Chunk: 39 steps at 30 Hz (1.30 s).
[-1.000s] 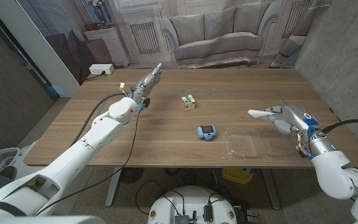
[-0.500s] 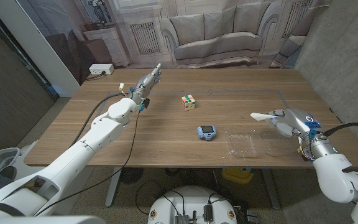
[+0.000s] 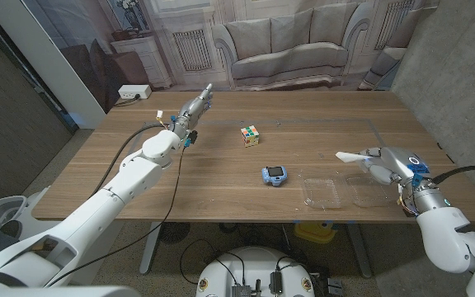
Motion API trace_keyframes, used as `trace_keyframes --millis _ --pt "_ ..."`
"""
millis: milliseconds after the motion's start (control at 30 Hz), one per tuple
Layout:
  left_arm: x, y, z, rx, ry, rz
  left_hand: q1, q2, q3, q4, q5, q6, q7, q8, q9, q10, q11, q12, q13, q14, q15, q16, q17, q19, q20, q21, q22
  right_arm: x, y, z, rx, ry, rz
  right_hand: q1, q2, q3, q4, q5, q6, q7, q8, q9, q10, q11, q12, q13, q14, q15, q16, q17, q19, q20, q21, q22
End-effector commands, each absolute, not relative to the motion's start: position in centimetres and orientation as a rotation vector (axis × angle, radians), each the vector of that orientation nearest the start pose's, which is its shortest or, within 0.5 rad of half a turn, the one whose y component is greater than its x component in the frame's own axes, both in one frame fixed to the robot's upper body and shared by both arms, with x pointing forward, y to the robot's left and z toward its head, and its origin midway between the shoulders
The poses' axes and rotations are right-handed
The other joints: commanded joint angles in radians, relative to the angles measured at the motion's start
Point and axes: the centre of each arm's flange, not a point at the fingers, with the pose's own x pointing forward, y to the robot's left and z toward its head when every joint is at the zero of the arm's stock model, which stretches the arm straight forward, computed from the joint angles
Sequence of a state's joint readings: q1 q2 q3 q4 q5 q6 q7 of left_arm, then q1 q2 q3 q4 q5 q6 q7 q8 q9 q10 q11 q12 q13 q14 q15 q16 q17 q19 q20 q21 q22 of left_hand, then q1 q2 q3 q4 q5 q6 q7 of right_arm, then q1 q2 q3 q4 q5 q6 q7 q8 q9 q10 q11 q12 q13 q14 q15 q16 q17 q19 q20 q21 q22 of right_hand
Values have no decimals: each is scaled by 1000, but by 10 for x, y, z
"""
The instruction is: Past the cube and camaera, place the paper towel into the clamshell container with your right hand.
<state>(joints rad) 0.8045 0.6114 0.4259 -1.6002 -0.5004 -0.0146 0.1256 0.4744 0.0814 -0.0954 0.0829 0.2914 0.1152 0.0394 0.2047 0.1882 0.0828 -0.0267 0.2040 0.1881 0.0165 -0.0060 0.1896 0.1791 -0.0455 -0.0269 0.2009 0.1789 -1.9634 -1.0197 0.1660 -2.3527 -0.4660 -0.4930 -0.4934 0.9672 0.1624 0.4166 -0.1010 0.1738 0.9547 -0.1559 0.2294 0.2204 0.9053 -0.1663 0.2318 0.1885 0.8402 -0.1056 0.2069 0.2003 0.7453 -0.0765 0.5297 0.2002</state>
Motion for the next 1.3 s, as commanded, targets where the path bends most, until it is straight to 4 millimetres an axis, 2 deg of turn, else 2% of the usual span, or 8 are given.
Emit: trace_keyframes --millis 33,567,1233,1267,1300 --pt "623 243 39 206 -591 -197 2 8 -9 2 0 9 2 -3 2 11 1 0 5 8 2 -1 4 -3 2 0 2 395 -351 -100 -1354 -442 -435 -3 -1 5 -7 2 17 2 3 6 14 2 0 2 7 -126 0 2 -3 -132 5 -1" --pt "626 241 41 207 -591 -203 3 8 -12 2 1 9 1 -3 2 10 2 0 5 8 2 -1 4 -4 2 0 2 399 -353 -108 -1380 -392 -432 1 -5 7 -15 3 26 2 4 5 21 0 -1 2 13 -127 2 2 -1 -132 7 -2" --pt "631 245 40 209 -577 -186 4 10 -15 2 1 8 1 -3 2 10 1 0 5 8 2 -1 4 -4 2 0 2 417 -346 -113 -1389 -333 -390 0 -8 7 -19 3 30 2 2 5 24 4 -3 2 15 -126 1 2 0 -131 10 -3" --pt "631 245 40 209 -576 -188 5 10 -15 2 1 9 1 -3 2 12 2 1 5 8 2 -1 4 -3 1 0 2 417 -346 -113 -1391 -329 -391 0 -9 7 -19 3 30 3 2 5 24 3 -3 2 15 -126 1 2 0 -131 10 -3" --pt "632 245 40 209 -575 -189 5 10 -15 2 1 8 1 -4 2 12 2 1 5 8 2 -1 4 -3 1 0 2 418 -346 -114 -1391 -325 -392 -1 -10 7 -20 3 30 3 0 5 21 -8 -5 2 14 -125 0 1 1 -131 11 -3"
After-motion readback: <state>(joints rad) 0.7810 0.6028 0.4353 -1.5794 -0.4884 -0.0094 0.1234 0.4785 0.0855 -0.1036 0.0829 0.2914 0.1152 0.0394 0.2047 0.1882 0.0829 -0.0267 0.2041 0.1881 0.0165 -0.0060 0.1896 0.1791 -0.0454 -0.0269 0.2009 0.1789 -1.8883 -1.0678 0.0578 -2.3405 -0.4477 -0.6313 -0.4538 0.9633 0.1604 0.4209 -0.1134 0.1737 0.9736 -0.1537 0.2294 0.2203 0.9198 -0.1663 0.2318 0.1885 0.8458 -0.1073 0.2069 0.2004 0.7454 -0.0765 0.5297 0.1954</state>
